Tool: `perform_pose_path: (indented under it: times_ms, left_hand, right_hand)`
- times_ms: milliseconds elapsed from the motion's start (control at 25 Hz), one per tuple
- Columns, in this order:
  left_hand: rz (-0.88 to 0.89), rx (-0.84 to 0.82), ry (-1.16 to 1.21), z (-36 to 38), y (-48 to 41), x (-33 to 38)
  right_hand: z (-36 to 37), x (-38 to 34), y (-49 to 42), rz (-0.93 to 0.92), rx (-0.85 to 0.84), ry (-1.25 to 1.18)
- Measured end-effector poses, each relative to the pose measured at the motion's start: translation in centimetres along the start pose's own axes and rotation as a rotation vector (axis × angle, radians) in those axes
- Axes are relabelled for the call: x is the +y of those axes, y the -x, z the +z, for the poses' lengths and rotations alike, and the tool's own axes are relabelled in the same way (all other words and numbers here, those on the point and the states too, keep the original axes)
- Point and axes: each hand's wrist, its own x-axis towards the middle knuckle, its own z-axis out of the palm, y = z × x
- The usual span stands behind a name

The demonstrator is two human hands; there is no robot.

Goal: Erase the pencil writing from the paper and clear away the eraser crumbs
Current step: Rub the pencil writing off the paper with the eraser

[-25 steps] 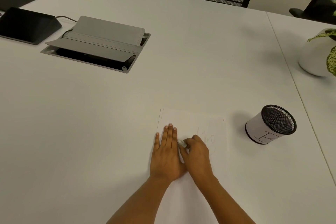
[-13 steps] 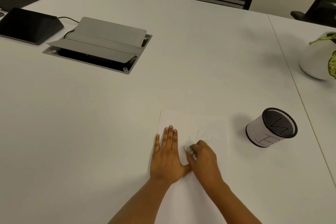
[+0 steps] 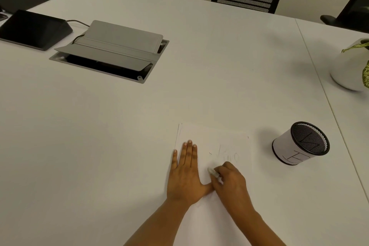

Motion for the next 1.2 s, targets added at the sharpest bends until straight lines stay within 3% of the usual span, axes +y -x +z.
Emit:
perform_pose_path:
  times_ms: [160, 360, 560, 880, 1200]
  left_hand:
    - [-0.020, -0.003, 0.015, 0.2, 0.0, 0.0]
    - [-0.023, -0.018, 0.004, 0.0, 0.0, 0.0]
    - [0.014, 0.073, -0.039, -0.9, 0.2, 0.4]
    - [-0.035, -0.007, 0.008, 0.1, 0.0, 0.0]
    - [-0.014, 0.034, -0.009, -0.6, 0.2, 0.3]
  right_hand:
    - [-1.0, 0.3, -2.1, 0.026, 0.052, 0.015]
    - [-0.9, -0.5, -5.3, 0.185, 0.183, 0.020]
    - [1.7, -2.2, -2.3, 0.012, 0.070, -0.024]
    - [-1.6, 0.4, -6.5, 0.112, 0.144, 0.032]
    - [0.2, -0.4, -1.5, -0.086, 0.020, 0.084]
